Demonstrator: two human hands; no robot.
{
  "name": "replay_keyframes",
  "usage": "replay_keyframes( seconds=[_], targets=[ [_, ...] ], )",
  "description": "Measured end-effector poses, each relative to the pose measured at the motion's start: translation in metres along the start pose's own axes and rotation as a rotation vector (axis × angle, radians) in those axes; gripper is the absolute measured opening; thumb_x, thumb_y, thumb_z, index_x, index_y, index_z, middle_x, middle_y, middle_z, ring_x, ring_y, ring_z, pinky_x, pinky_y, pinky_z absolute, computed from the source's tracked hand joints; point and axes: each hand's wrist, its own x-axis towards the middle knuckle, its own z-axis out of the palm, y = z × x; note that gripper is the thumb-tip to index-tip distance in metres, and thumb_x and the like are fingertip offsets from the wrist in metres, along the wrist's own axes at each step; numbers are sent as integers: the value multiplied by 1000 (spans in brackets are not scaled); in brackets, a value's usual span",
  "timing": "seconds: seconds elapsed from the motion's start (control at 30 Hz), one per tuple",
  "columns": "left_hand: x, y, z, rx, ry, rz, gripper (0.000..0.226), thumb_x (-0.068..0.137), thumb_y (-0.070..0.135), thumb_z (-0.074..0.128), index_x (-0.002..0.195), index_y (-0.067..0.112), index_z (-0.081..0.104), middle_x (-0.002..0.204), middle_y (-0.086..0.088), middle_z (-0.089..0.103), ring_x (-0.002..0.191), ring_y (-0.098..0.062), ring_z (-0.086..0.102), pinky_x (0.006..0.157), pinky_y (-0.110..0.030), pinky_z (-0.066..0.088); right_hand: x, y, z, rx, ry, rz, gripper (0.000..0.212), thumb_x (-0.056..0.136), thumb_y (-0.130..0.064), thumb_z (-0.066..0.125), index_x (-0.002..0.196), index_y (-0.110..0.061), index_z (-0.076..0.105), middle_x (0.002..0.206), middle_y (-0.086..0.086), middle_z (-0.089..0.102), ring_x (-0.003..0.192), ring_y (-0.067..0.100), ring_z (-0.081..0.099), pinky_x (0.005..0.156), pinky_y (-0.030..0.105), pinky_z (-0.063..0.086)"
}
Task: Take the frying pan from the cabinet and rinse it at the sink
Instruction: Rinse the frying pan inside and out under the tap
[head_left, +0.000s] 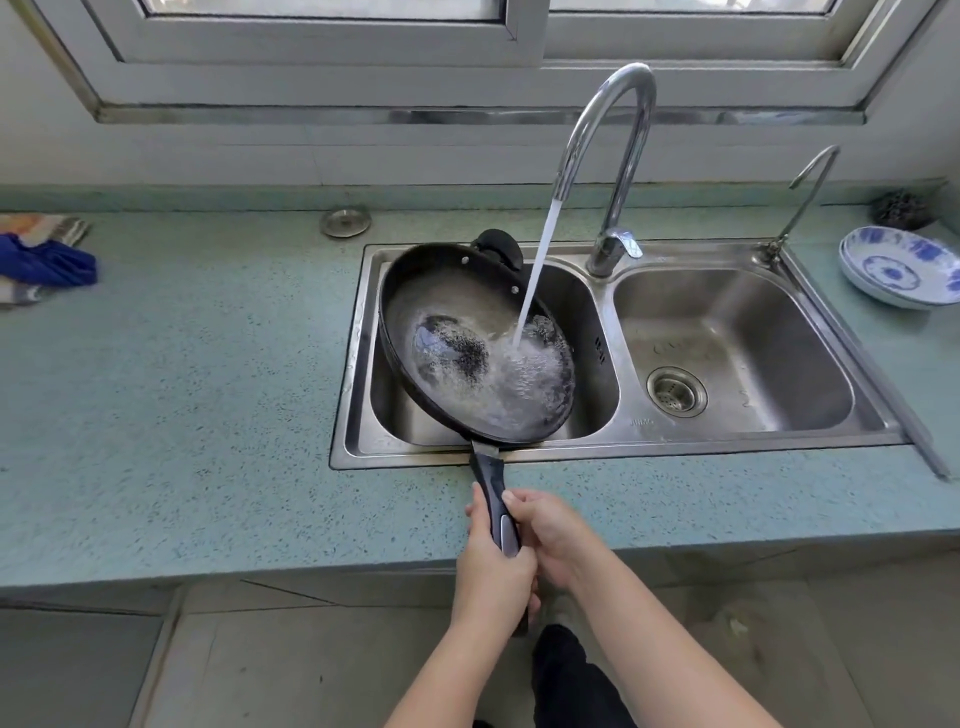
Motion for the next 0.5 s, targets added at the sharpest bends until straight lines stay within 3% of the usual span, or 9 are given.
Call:
replay_keyframes(
  seconds=[0.07,0.2,0.27,0.4,0.5],
  targets=[
    [0,0,-1,-9,-2,-4,81,88,17,55,147,42,6,70,-9,59,32,-15,47,39,-25,44,-1,-1,1,2,-2,-12,36,99,-14,33,90,-1,66,67,6,71,59,18,63,58,28,48],
    [-2,1,-5,-105,-34,-11,84,85,6,56,146,43,13,56,-5,56,33,-15,46,39,-25,42,-7,-4,5,-33,42,-29,32,99,-13,36,100,4,62,60,5,68,45,12,62,39,19,43],
    [-3,1,-7,-183,-64,-28,84,83,2,56,145,45,18,51,-3,55,33,-15,45,38,-23,41,-9,-5,5,-62,71,-59,28,98,-13,41,103,6,61,65,11,65,44,14,61,37,19,42],
    [-1,6,-3,-269,-115,-63,71,84,5,59,139,43,33,47,-4,50,33,-16,44,36,-21,40,-11,-9,-2,-153,157,-126,19,95,-13,48,87,0,59,60,12,62,40,14,57,36,18,39],
    [3,12,3,-139,-92,-39,53,82,14,61,128,34,45,57,-7,60,36,-18,53,38,-25,46,-12,-13,-5,-300,234,-156,24,94,-14,51,74,-5,60,56,6,61,38,8,55,40,19,39]
  ],
)
